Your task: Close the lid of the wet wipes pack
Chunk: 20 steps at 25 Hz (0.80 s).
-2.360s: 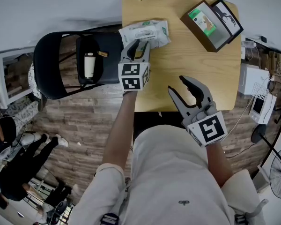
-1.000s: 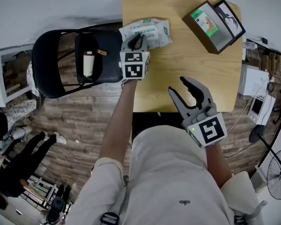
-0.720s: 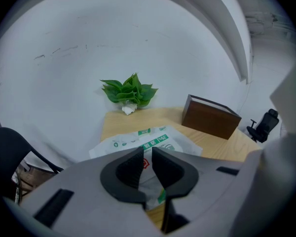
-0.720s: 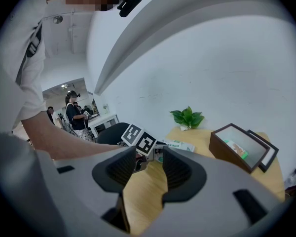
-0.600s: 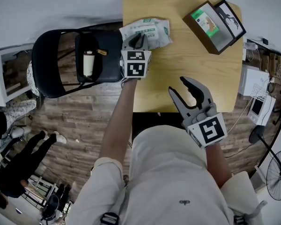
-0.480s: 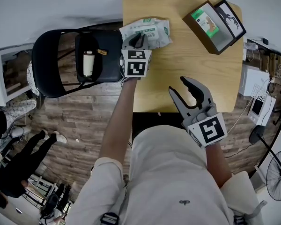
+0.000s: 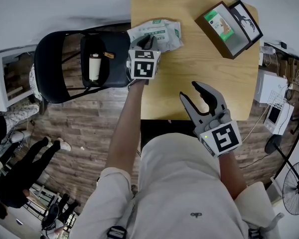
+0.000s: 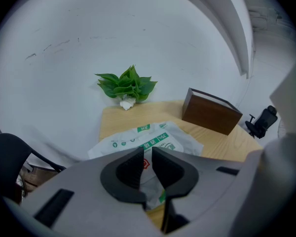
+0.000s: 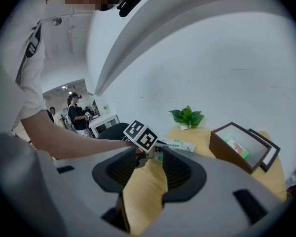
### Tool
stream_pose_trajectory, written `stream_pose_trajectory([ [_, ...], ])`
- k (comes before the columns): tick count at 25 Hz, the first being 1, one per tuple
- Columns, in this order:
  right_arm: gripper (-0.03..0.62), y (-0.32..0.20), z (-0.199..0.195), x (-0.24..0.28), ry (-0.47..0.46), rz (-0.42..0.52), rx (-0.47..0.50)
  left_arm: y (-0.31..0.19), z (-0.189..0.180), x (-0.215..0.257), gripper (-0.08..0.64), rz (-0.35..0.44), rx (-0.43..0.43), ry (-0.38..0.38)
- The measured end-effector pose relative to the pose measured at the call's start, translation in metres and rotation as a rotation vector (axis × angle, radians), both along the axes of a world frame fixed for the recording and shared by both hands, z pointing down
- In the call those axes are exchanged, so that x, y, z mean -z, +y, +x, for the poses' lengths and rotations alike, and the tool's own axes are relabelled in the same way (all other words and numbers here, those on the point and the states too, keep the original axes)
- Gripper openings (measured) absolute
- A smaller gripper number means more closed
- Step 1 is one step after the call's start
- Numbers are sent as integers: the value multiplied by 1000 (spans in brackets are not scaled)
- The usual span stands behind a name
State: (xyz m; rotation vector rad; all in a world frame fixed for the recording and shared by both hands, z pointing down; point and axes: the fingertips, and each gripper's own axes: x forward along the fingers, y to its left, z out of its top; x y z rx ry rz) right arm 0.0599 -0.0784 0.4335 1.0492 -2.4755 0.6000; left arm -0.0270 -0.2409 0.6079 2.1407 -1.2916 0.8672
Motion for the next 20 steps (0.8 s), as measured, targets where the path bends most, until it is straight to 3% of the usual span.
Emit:
stream_pose_trajectory([
  [7,167,-2,3,1,-4,-3,1,-1,0,1,41,-58,46,31],
  [12,167,-5,5,-2,-2,-6,-4,-4,4,1,29,12,-47,-130],
  [16,167,-3,6,-2,-2,-8,-10,-7,4,2,26,-42,-11,-70],
  [20,167,-2,7,-2,-2,-8,-14,-8,4,3,26,-46,-18,-62],
])
